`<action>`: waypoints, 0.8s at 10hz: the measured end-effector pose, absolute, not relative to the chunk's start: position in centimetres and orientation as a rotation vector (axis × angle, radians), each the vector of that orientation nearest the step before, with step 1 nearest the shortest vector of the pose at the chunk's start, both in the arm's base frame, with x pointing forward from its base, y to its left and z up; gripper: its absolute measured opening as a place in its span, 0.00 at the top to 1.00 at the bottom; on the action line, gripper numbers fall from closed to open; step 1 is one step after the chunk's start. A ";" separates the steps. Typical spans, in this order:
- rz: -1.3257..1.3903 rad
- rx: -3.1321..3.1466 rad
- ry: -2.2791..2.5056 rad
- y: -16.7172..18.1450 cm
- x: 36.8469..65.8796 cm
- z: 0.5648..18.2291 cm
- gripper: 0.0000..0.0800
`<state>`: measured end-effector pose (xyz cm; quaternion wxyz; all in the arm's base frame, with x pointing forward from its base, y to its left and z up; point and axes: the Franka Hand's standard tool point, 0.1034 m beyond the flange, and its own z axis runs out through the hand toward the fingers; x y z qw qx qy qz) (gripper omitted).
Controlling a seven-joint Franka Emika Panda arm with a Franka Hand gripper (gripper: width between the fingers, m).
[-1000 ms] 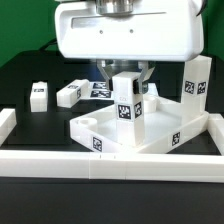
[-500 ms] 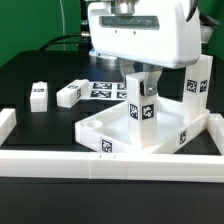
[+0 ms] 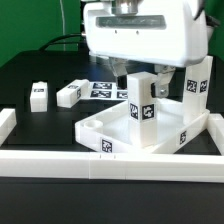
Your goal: Assemble desk
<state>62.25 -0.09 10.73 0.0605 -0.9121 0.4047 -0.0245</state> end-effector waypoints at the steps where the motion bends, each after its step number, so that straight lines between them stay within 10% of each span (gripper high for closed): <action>1: -0.079 -2.813 1.099 0.3 62.2 10.7 0.19; 8: -0.129 -3.048 0.204 0.3 62.3 10.8 0.19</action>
Offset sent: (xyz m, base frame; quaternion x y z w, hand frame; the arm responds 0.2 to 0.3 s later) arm -0.0018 0.0074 0.0047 0.0061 -0.0109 -0.2358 0.9717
